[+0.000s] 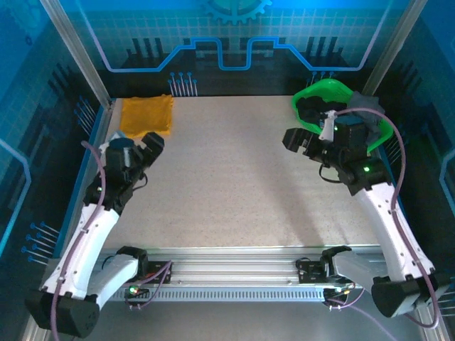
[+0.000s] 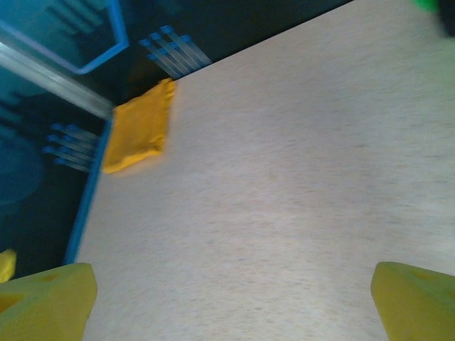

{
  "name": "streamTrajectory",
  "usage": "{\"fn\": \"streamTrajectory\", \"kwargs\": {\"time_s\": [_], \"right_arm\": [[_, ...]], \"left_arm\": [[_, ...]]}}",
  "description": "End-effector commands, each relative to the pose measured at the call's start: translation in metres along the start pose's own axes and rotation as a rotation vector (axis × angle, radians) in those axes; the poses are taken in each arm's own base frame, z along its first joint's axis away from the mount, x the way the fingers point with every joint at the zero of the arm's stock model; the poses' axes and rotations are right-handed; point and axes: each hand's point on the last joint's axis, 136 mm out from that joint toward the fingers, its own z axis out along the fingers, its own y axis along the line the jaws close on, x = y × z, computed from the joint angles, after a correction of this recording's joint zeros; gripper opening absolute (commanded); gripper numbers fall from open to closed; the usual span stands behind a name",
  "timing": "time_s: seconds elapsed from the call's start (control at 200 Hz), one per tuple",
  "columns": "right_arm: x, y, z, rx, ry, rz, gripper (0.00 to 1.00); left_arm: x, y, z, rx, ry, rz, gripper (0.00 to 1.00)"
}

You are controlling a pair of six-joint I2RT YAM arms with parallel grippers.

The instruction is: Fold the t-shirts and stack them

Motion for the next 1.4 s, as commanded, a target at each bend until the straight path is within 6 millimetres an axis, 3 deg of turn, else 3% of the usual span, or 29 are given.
{"fn": "streamTrajectory", "kwargs": {"time_s": [0.0, 0.05, 0.12, 0.17, 0.2, 0.29, 0.44, 0.54, 0.74, 0.865, 0.975, 1.02, 1.075, 1.22, 1.395], "right_arm": [[0.0, -0.06, -0.025, 0.348, -0.055, -0.091, 1.0], [0.002, -0.09, -0.024, 0.495, -0.071, -0.123, 1.0], [0.009, -0.113, -0.003, 0.519, -0.083, -0.237, 1.0], [0.017, -0.133, 0.01, 0.553, -0.109, -0.306, 1.0], [0.031, -0.15, 0.02, 0.586, -0.104, -0.346, 1.0], [0.05, -0.174, 0.046, 0.583, -0.145, -0.476, 1.0], [0.071, -0.203, 0.072, 0.549, -0.113, -0.405, 1.0], [0.067, -0.204, 0.084, 0.509, -0.167, -0.386, 1.0], [0.045, -0.203, 0.107, 0.425, -0.261, -0.392, 1.0], [0.037, -0.197, 0.119, 0.359, -0.303, -0.415, 1.0], [0.043, -0.194, 0.127, 0.32, -0.305, -0.438, 1.0], [0.045, -0.19, 0.129, 0.31, -0.312, -0.459, 1.0], [0.05, -0.189, 0.131, 0.294, -0.325, -0.472, 1.0], [0.054, -0.187, 0.149, 0.272, -0.271, -0.507, 1.0], [0.056, -0.184, 0.152, 0.304, -0.254, -0.537, 1.0]], "left_arm": [[-0.02, 0.073, -0.03, -0.376, -0.179, 0.224, 0.99], [-0.014, 0.069, -0.022, -0.316, -0.173, 0.366, 0.99], [0.011, 0.04, -0.003, -0.059, -0.146, 0.595, 0.99], [0.019, 0.049, 0.006, -0.043, -0.173, 0.586, 0.99], [0.021, 0.059, 0.012, -0.067, -0.197, 0.585, 0.99], [0.027, 0.078, 0.033, -0.115, -0.235, 0.662, 0.99], [0.044, 0.078, 0.076, -0.068, -0.145, 0.675, 0.99], [0.04, 0.074, 0.101, -0.053, -0.146, 0.673, 0.99], [0.029, 0.09, 0.138, -0.047, -0.185, 0.614, 0.99], [0.02, 0.083, 0.143, 0.01, -0.26, 0.66, 0.99], [0.036, 0.087, 0.147, 0.096, -0.27, 0.675, 0.99], [0.032, 0.09, 0.145, 0.098, -0.339, 0.669, 0.99], [0.037, 0.097, 0.145, 0.056, -0.3, 0.661, 0.99], [0.038, 0.088, 0.16, 0.047, -0.236, 0.697, 0.99], [0.039, 0.087, 0.16, 0.046, -0.24, 0.703, 0.99]]}}
